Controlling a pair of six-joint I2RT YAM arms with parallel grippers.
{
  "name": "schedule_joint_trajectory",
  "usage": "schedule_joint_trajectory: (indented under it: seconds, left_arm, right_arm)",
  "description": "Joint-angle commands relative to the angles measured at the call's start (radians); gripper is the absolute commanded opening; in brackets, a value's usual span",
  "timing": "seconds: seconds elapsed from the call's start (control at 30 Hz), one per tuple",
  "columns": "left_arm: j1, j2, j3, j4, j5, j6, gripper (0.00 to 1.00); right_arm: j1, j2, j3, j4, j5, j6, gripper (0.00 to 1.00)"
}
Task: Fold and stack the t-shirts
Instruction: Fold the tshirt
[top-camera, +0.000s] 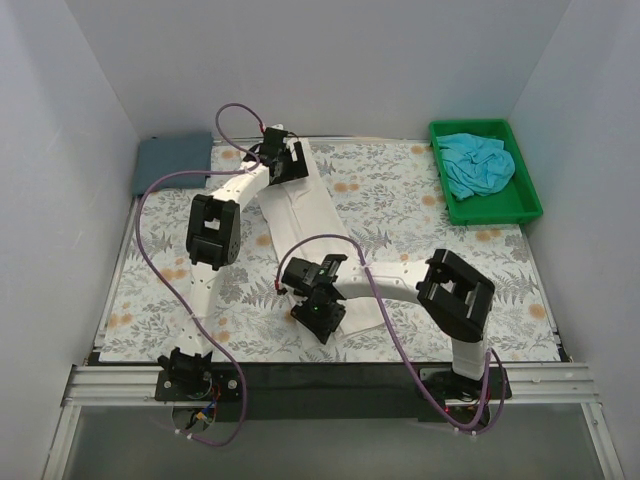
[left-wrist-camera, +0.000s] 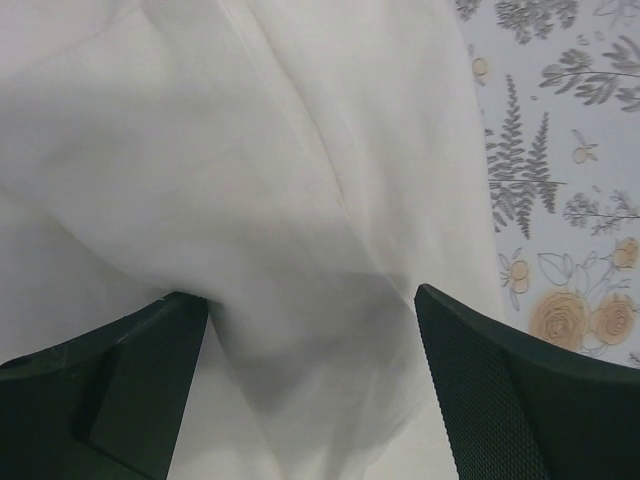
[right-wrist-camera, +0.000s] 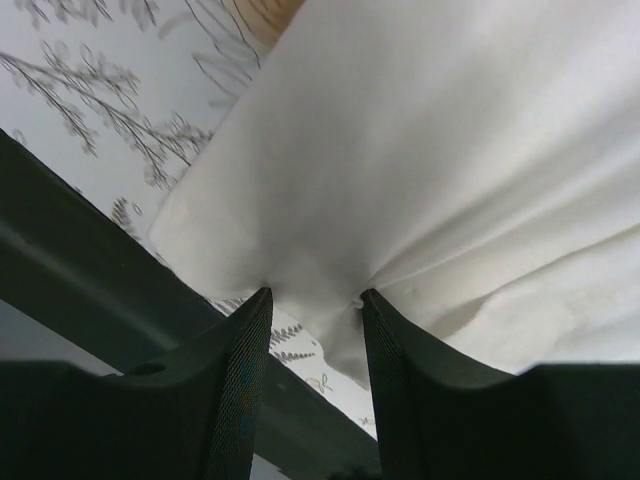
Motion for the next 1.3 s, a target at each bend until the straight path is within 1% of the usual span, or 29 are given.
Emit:
schedule_joint_trajectory:
  seconds: [0.0, 0.13, 0.17, 0.27, 0.37, 0.47, 0.5, 0.57, 0.6, 0.67, 0.7, 0.73, 0.8, 0.93, 0.97, 1.03, 1.07, 1.1, 1.17, 1.2, 1.23, 1.27]
  left_arm:
    - [0.004, 0.105, 0.053, 0.038, 0.138, 0.045, 0.79]
    - [-0.003, 0.099, 0.042, 0.142, 0.210, 0.066, 0.83]
    - [-0.003, 0.077, 0.033, 0.159, 0.220, 0.073, 0.87]
    - [-0.003, 0.008, -0.012, 0.222, 0.253, 0.076, 0.88]
    - [-0.003, -0.049, -0.051, 0.257, 0.269, 0.063, 0.90]
    - [-0.003, -0.134, -0.096, 0.291, 0.261, 0.047, 0.94]
    - [-0.003, -0.176, -0.104, 0.293, 0.253, 0.033, 0.98]
    - [-0.003, -0.221, -0.127, 0.293, 0.232, 0.022, 0.98]
    - [-0.003, -0.250, -0.140, 0.294, 0.223, 0.016, 0.98]
    - [-0.003, -0.338, -0.192, 0.293, 0.191, 0.007, 0.98]
    - [-0.002, -0.367, -0.211, 0.291, 0.160, 0.011, 0.98]
    - [0.004, -0.425, -0.229, 0.285, 0.134, 0.010, 0.98]
    - [0.020, -0.474, -0.274, 0.245, 0.108, -0.002, 0.98]
    - [0.096, -0.623, -0.395, 0.198, 0.141, -0.050, 0.98]
    - [0.101, -0.690, -0.422, 0.187, 0.137, -0.041, 0.98]
    - [0.101, -0.752, -0.515, 0.147, 0.120, -0.026, 0.98]
    - [0.101, -0.792, -0.557, 0.139, 0.123, -0.019, 0.98]
    - [0.101, -0.854, -0.629, 0.118, 0.121, -0.021, 0.98]
    - [0.096, -0.922, -0.702, 0.080, 0.123, -0.029, 0.98]
    - [0.093, -0.986, -0.737, 0.048, 0.121, -0.029, 0.98]
    - [0.081, -1.017, -0.813, 0.029, 0.118, -0.029, 0.98]
    - [0.070, -1.046, -0.849, 0.012, 0.120, -0.029, 0.98]
  right_arm:
    - [0.016, 0.071, 0.051, 0.058, -0.038, 0.007, 0.41]
    - [0.016, 0.034, 0.103, 0.048, -0.022, 0.013, 0.42]
    - [0.016, 0.023, 0.111, 0.047, -0.003, 0.010, 0.42]
    - [0.014, -0.027, 0.136, 0.035, 0.061, 0.007, 0.45]
    - [0.002, -0.066, 0.139, 0.030, 0.115, 0.012, 0.45]
    - [-0.015, -0.084, 0.116, 0.030, 0.115, 0.007, 0.44]
    - [-0.017, -0.083, 0.111, 0.031, 0.113, 0.002, 0.41]
    - [-0.017, -0.069, 0.110, 0.033, 0.104, -0.017, 0.38]
    - [-0.017, -0.063, 0.113, 0.035, 0.104, -0.022, 0.35]
    - [-0.017, -0.051, 0.123, 0.042, 0.106, -0.030, 0.31]
    - [-0.017, -0.047, 0.126, 0.047, 0.107, -0.033, 0.26]
    - [-0.017, -0.037, 0.130, 0.050, 0.107, -0.036, 0.24]
    - [-0.018, -0.028, 0.131, 0.062, 0.097, -0.044, 0.20]
    - [-0.020, -0.004, 0.097, 0.082, 0.101, -0.041, 0.18]
    - [-0.023, -0.003, 0.087, 0.085, 0.112, -0.036, 0.18]
    - [-0.030, -0.011, 0.051, 0.088, 0.115, -0.022, 0.17]
    - [-0.041, -0.020, 0.039, 0.091, 0.148, -0.015, 0.17]
    - [-0.046, -0.029, 0.025, 0.094, 0.153, -0.007, 0.17]
    - [-0.061, -0.066, -0.008, 0.096, 0.161, 0.008, 0.17]
    - [-0.064, -0.081, -0.018, 0.099, 0.163, 0.010, 0.17]
    - [-0.067, -0.101, -0.036, 0.099, 0.161, 0.013, 0.17]
    - [-0.072, -0.107, -0.044, 0.096, 0.156, 0.016, 0.17]
